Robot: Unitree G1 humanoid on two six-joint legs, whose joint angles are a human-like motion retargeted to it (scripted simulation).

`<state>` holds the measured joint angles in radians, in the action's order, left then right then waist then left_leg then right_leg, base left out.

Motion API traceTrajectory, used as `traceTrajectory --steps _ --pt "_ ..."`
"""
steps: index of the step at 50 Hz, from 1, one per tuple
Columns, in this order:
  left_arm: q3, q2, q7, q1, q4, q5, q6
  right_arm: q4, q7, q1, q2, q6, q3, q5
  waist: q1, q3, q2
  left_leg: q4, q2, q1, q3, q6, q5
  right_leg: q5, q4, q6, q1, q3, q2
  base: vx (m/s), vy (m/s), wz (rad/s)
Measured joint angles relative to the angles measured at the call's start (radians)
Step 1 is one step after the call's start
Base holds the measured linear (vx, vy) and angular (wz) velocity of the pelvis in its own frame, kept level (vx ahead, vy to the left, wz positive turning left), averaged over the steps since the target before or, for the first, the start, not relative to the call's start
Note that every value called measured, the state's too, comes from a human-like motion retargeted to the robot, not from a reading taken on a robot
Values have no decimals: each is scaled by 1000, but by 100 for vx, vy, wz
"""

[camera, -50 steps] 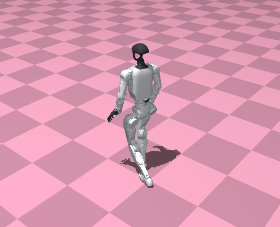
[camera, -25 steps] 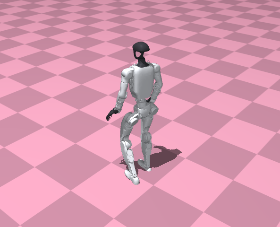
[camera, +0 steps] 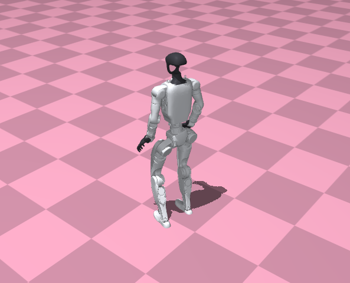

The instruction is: Sport exercise

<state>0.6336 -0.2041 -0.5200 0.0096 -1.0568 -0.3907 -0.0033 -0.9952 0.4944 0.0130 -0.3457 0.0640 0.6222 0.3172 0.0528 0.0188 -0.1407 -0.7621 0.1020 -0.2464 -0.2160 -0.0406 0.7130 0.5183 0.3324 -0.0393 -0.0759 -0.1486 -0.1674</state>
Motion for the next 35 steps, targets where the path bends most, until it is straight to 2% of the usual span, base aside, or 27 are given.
traceTrajectory --steps 35 --pt "127 38 48 -2 3 -83 -1 -34 33 -47 -42 -24 0 21 37 -2 -20 5 -13 2 74 24 13 17 36 -16 -31 15 37 0 0 0"
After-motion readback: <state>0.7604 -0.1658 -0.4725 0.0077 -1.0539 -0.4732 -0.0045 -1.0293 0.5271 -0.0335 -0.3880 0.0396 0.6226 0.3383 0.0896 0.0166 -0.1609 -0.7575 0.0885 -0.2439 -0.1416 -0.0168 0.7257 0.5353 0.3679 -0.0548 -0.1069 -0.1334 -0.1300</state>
